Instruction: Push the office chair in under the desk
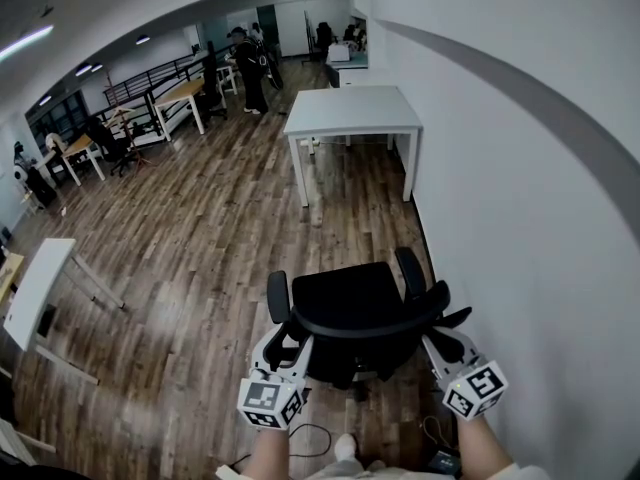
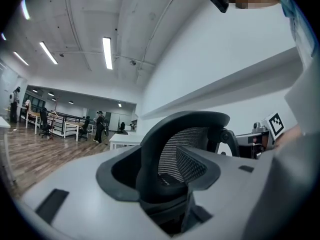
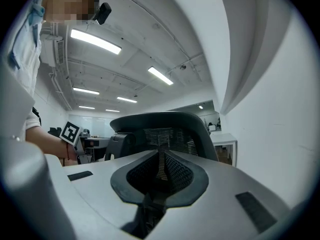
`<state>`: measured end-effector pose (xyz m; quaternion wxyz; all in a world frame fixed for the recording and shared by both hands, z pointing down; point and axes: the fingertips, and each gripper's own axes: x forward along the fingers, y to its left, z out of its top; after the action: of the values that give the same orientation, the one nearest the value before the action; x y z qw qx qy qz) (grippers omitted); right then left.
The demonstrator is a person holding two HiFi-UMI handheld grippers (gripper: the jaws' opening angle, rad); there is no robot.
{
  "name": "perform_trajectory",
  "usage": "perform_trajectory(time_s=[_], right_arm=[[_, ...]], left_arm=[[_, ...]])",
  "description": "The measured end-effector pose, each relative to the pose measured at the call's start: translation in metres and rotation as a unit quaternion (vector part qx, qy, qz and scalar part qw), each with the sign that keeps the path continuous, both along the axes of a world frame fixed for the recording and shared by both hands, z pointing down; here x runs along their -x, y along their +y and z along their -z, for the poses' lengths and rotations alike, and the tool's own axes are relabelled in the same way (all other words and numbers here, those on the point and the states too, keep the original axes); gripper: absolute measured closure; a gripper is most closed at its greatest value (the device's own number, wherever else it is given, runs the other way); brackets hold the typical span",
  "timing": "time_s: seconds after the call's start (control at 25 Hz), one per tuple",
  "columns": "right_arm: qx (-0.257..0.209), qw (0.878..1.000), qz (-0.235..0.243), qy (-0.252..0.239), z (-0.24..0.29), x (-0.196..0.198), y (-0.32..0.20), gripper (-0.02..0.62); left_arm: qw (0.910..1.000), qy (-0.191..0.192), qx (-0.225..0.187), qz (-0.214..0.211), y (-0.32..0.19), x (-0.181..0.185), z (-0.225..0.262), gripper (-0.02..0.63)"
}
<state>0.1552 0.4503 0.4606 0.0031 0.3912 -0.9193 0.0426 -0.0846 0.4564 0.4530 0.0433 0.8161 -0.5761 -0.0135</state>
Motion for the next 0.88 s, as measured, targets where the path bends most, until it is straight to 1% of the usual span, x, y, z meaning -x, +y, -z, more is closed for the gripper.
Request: perform_trajectory(time_s=[0.16,0.2,0.28,0.36,0.48,0.64,0.8,0.88], right_arm=[[0.005,1.0,-0.014,0.003,-0.005,-0.007,-0.016,0.554],[0.01,1.0,-0.017,0.004,-0.007,-0.009,-0.021,0.544],[0.025,0.999,-0.026,0.004,-0.012,-0.012,-0.032,0.495],[0.035,0.999,-0.039,0.006,-0.013,-0.016,-0.043,0.46],[0.036,0.996,-0.074,0.02,-0.011,-0.027,-0.058,0.432],[0.028,0.993,-0.107,0.042,-0.007,-0.041,-0.076,0.404],[0.032,0.992,-0.105,0.061,-0.013,-0.039,-0.088,0.39],[0.037,0.992,-0.099,0.071,-0.015,-0.036,-0.091,0.39]], left_arm=[[0.9999,-0.012,0.008,0.004,-0.013,0.004,-0.004,0.397],[0.9998,-0.016,0.009,0.006,-0.016,0.005,-0.004,0.397],[0.9997,-0.023,0.011,0.007,-0.022,0.008,-0.005,0.391],[0.9994,-0.032,0.012,0.005,-0.027,0.01,-0.006,0.39],[0.999,-0.044,0.011,-0.004,-0.029,0.011,-0.008,0.386],[0.999,-0.043,0.009,-0.011,-0.03,0.011,-0.01,0.385],[0.9983,-0.051,0.02,-0.016,-0.027,0.004,-0.014,0.385],[0.9987,-0.045,0.023,-0.012,-0.028,0.002,-0.013,0.383]])
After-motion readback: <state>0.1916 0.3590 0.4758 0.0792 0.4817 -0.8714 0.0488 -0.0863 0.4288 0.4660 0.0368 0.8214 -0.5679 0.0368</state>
